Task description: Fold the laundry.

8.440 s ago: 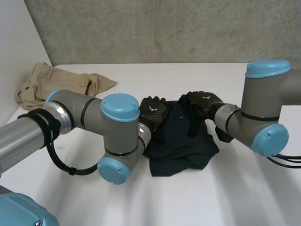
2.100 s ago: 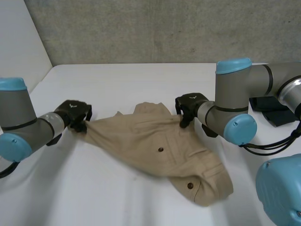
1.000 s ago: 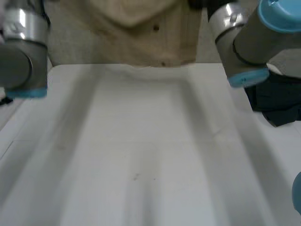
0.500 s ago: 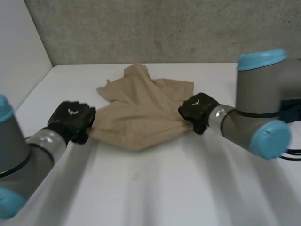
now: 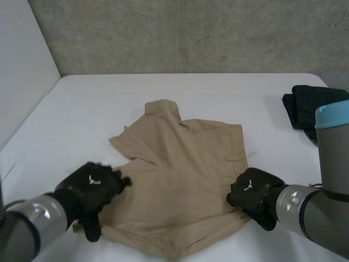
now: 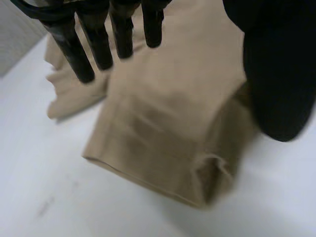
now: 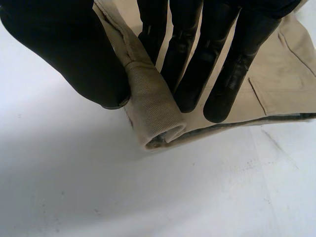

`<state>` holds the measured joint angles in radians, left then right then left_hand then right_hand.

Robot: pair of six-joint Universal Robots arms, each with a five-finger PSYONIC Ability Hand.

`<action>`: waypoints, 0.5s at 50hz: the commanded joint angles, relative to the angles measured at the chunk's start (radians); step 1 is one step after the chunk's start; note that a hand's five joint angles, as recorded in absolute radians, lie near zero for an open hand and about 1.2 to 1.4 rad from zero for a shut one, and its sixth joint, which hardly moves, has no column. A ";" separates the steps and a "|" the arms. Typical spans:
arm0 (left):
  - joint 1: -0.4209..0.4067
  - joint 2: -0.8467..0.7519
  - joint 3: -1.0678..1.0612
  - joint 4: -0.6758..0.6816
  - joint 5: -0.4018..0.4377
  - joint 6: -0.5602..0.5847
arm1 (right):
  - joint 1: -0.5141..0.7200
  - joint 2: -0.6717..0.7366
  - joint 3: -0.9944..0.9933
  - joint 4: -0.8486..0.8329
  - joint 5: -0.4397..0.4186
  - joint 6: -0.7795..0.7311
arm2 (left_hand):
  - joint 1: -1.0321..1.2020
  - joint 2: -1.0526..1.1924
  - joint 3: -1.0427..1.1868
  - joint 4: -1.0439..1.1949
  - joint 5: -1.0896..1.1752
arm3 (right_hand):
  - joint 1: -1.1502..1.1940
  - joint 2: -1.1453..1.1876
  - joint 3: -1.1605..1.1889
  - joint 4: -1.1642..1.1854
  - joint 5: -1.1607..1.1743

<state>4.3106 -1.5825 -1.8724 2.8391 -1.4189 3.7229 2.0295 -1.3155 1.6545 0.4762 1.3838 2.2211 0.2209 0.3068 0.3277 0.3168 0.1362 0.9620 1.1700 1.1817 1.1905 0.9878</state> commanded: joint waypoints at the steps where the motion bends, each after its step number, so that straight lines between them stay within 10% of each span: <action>1: 0.011 -0.111 0.107 0.237 0.000 -0.008 | -0.002 -0.001 0.048 -0.119 0.001 0.045 | -0.025 -0.111 -0.132 -0.121 -0.115 | 0.434 0.226 0.215 0.206 0.234; 9: 0.020 -0.329 0.261 0.466 0.011 -0.005 | 0.006 -0.004 0.097 -0.148 -0.002 0.061 | 0.007 -0.079 -0.100 -0.089 -0.083 | 0.434 0.226 0.215 0.206 0.234; 25: 0.075 -0.737 0.644 0.424 0.113 0.003 | 0.015 0.001 0.148 -0.215 0.000 0.072 | 0.248 0.162 0.141 0.152 0.158 | 0.434 0.226 0.215 0.206 0.234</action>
<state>4.3708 -2.2431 -1.2943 3.2775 -1.3475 3.7262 2.0467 -1.3158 1.7953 0.2698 1.3835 2.2929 0.3130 0.3106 0.3082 0.3126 0.1397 0.9771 1.1700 1.1817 1.1904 0.9878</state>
